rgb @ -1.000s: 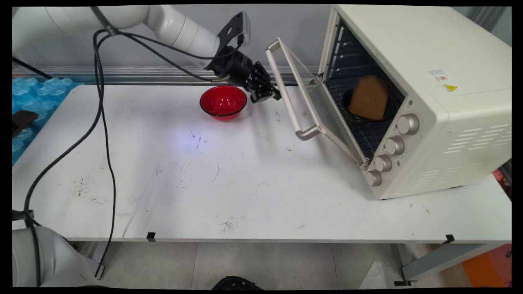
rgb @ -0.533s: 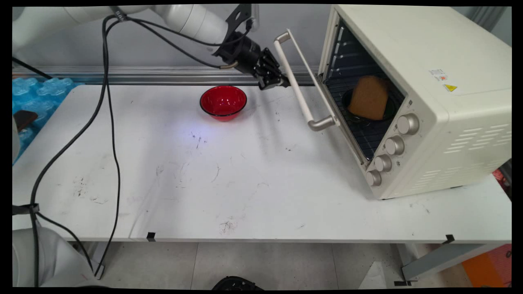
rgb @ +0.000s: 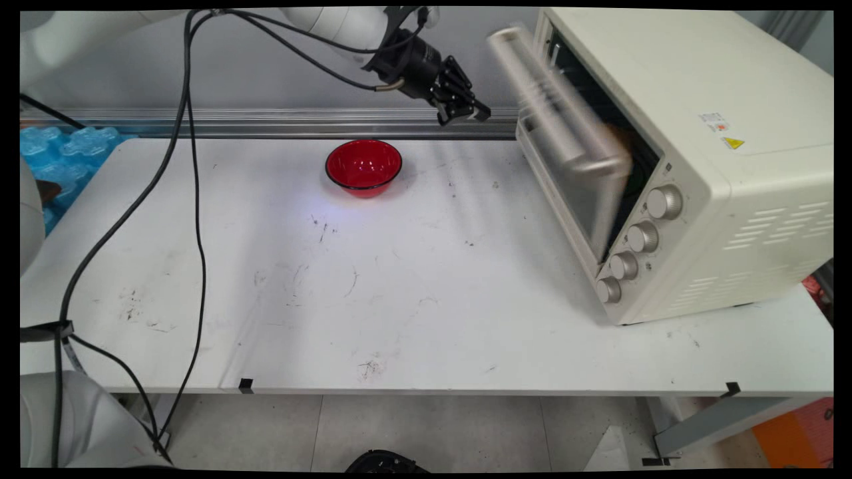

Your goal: Close the oven

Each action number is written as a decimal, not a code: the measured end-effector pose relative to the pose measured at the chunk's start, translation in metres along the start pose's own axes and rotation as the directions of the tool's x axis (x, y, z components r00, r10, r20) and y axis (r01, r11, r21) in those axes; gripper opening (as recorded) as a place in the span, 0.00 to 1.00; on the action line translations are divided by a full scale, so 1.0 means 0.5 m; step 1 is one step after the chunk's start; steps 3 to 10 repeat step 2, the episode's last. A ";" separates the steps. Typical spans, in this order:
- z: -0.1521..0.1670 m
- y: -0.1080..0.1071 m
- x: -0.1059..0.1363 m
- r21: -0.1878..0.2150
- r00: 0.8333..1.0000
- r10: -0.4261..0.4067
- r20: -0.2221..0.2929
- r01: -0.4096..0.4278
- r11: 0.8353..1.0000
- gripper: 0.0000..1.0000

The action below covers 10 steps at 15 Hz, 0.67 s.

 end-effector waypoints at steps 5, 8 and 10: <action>0.002 -0.005 0.006 0.001 1.000 0.002 -0.003 -0.002 1.000 0.00; 0.002 -0.005 0.006 0.001 1.000 0.002 -0.003 -0.002 1.000 0.00; 0.002 -0.005 0.006 0.001 1.000 0.002 -0.003 -0.002 1.000 0.00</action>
